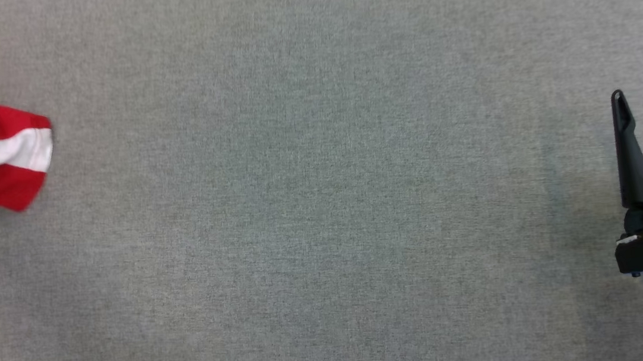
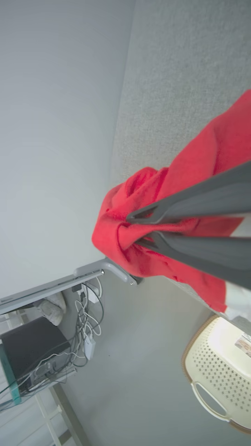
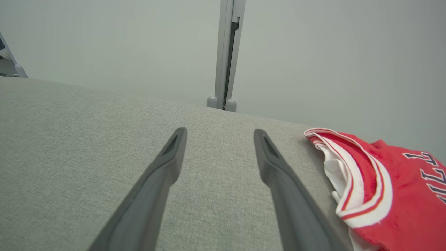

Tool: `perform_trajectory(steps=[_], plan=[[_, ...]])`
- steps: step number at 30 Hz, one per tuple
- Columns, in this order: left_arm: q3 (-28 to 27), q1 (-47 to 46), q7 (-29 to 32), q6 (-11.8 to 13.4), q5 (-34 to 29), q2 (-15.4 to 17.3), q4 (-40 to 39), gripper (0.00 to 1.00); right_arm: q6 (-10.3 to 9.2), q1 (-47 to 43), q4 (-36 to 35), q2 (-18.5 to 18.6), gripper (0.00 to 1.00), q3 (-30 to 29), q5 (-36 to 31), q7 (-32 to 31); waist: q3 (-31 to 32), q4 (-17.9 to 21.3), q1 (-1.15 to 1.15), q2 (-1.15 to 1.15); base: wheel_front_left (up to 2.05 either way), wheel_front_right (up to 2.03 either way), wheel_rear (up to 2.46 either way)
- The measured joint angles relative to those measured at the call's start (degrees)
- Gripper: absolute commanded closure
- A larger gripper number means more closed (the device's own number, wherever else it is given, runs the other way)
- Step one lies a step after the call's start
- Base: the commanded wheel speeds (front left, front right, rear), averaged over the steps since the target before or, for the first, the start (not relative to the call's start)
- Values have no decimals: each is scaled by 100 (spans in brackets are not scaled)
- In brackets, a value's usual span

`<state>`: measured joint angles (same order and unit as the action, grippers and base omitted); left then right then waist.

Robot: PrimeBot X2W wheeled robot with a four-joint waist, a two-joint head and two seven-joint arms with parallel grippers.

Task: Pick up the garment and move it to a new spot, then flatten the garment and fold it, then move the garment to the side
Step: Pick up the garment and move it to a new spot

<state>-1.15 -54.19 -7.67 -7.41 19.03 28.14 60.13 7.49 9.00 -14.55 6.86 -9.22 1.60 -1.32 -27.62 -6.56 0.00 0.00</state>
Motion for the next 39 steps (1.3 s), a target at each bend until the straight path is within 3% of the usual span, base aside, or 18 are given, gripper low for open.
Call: perform_trajectory(steps=[9,17,30,39], plan=[[643,-371,-547,-1,-177,62,-877,100,0,-31,606,-180,0,171,138,345,691,266,0,0,0,0,0],[1134,-483,-426,-1,-334,-33,-2279,100,0,-103,1091,-307,0,401,315,628,1149,815,-1,0,0,0,0],[1881,94,434,27,-314,-623,-4448,100,0,-87,1740,-391,0,812,681,1037,1481,1863,-1,0,0,0,0],[2327,1045,500,91,-102,-1102,-4725,100,0,-3,2023,-393,0,893,784,1189,1636,2091,0,0,0,0,0]])
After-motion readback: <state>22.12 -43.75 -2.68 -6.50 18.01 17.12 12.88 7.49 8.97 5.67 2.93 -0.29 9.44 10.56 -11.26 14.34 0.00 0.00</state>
